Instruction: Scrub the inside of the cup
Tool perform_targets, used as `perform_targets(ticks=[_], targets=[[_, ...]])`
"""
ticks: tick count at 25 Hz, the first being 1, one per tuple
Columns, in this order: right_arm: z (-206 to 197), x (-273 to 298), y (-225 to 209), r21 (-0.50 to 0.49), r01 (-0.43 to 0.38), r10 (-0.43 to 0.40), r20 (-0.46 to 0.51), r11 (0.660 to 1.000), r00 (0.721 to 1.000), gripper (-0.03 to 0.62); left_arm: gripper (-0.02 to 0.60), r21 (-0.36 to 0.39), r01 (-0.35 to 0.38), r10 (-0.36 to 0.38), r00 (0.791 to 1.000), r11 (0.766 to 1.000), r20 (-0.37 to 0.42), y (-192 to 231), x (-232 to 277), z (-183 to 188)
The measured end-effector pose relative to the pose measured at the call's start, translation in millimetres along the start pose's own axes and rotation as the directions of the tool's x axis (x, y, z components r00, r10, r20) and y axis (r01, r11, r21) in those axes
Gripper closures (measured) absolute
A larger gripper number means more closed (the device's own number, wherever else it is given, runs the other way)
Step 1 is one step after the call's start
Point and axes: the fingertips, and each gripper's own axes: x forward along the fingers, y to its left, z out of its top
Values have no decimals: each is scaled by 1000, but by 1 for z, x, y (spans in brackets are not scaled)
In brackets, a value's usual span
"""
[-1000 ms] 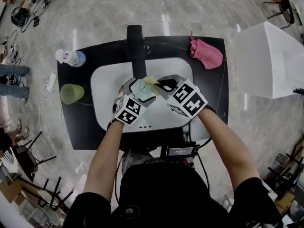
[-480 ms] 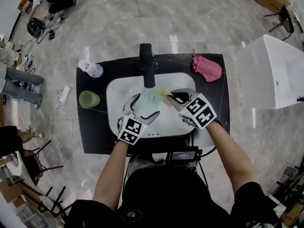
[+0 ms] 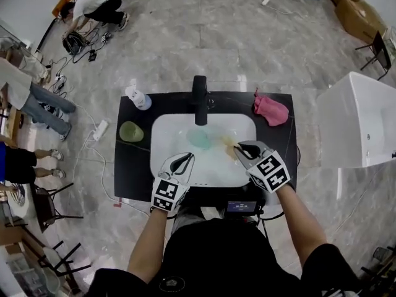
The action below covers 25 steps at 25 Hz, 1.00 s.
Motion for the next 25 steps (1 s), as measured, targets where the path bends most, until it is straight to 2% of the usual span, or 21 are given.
perform_targets(ticks=[1, 6, 13, 18, 25], targets=[[-1, -3, 0, 7, -5, 5, 9, 1000, 1000, 559, 579, -20, -23, 23, 1000, 1000, 2, -1, -5, -1], [-4, -15, 5, 29, -23, 21, 46, 999, 999, 559, 581, -79, -82, 82, 997, 994, -2, -17, -24, -12], [-20, -35, 27, 31, -5, 2, 69, 1000, 998, 559, 581, -101, -59, 58, 998, 993, -13, -37, -44, -26], [-30, -52, 48, 35, 41, -44, 89, 999, 995, 559, 581, -88, -35, 38, 999, 995, 32, -48, -64, -27], [-42, -80, 100, 51, 105, -110, 121, 993, 986, 559, 581, -87, -16, 22, 997, 996, 77, -71, -115, -48]])
